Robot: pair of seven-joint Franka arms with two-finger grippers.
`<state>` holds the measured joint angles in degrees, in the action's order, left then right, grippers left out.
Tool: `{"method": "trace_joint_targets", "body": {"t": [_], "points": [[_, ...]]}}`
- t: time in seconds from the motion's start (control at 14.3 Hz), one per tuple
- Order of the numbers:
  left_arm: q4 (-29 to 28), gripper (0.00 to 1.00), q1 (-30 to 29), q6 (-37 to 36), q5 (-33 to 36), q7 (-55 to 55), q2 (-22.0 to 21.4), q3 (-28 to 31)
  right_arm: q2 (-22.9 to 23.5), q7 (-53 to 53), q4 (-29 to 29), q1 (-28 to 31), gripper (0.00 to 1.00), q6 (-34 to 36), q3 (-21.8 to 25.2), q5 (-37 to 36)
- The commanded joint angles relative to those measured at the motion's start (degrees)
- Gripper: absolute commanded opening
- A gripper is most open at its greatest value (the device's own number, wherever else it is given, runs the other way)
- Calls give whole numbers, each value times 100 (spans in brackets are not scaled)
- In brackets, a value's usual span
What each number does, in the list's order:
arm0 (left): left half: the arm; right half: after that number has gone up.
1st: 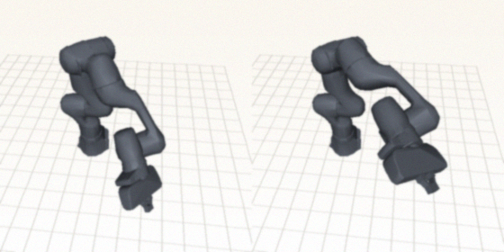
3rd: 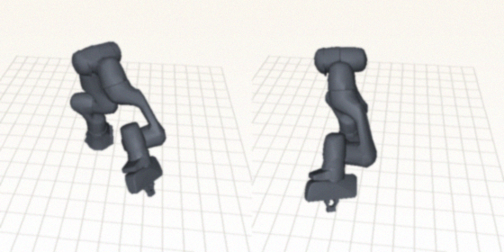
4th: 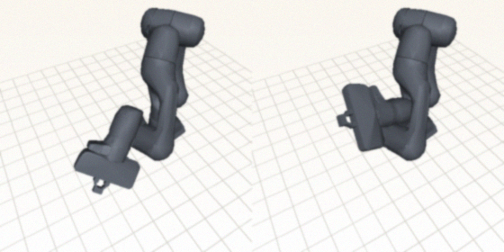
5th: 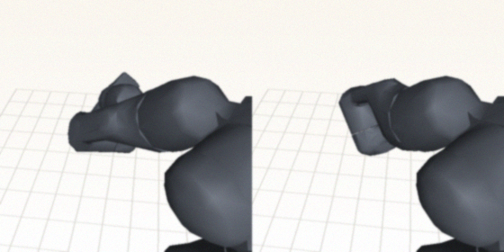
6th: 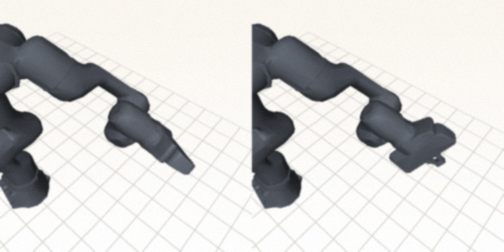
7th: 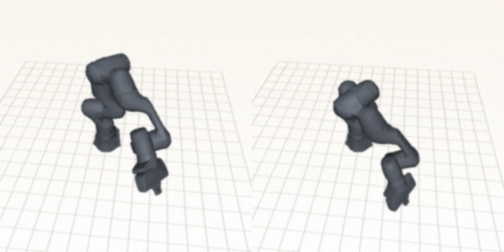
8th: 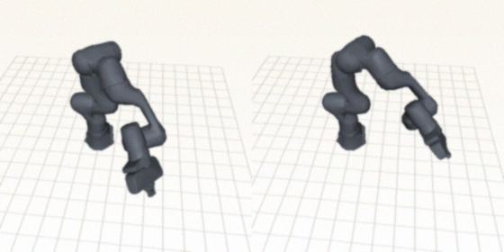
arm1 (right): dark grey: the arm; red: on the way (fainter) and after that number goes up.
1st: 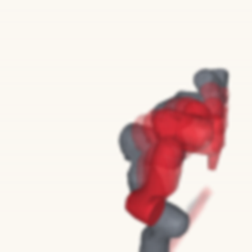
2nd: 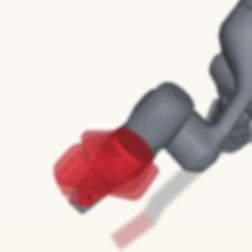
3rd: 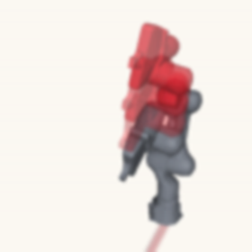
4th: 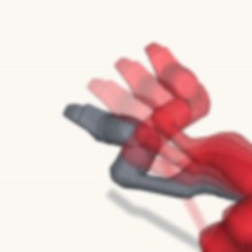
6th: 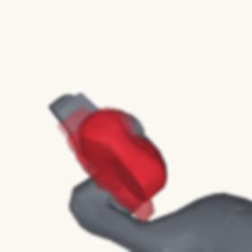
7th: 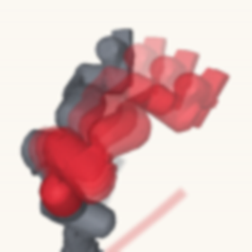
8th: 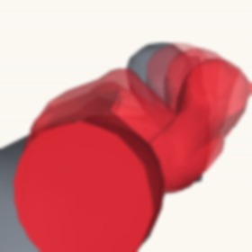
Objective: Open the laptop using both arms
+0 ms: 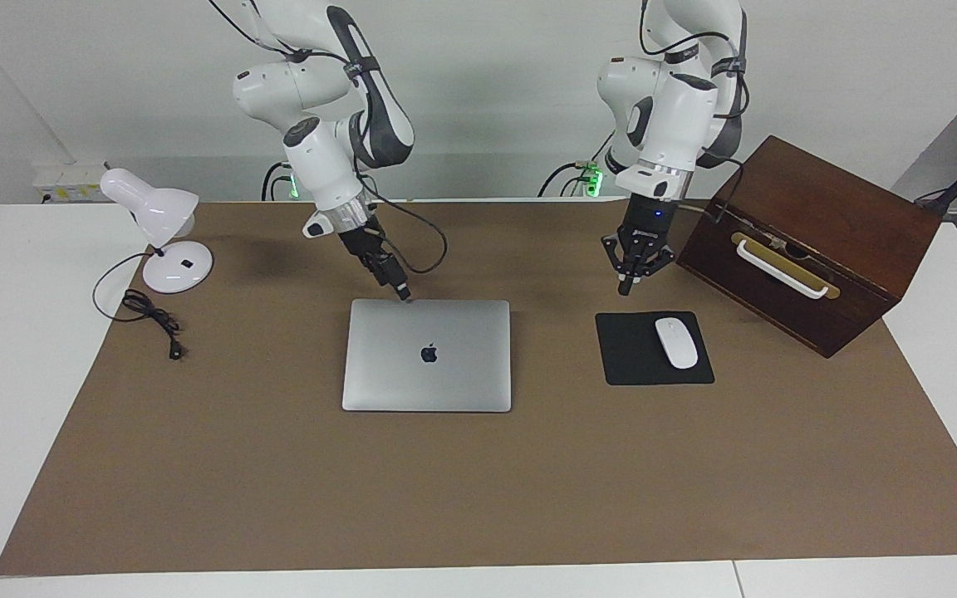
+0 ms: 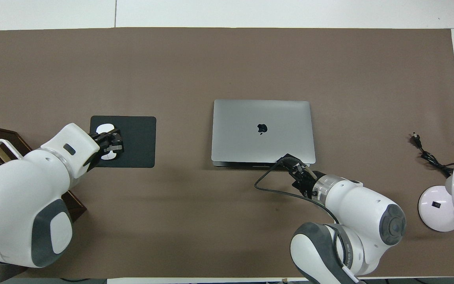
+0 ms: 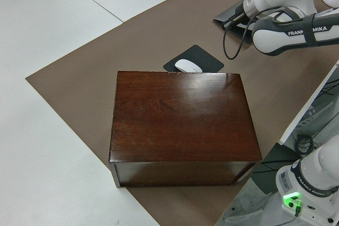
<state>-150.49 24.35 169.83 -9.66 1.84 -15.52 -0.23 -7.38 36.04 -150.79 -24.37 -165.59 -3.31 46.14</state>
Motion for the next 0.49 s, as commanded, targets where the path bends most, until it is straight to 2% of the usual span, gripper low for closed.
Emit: {"method": "trace_joint_targets", "body": {"t": [0.0,0.21,0.42], "points": [[-384,0,551,987,-124,-175,276,94,123,-456,93,107,99,-140,-12,325],[-516,0,1097,2042,-124,-175,953,94,140,-633,146,230,100,-131,-12,360],[-516,0,1519,2379,-106,-367,1253,102,210,-686,251,266,100,-131,-12,360]]}}
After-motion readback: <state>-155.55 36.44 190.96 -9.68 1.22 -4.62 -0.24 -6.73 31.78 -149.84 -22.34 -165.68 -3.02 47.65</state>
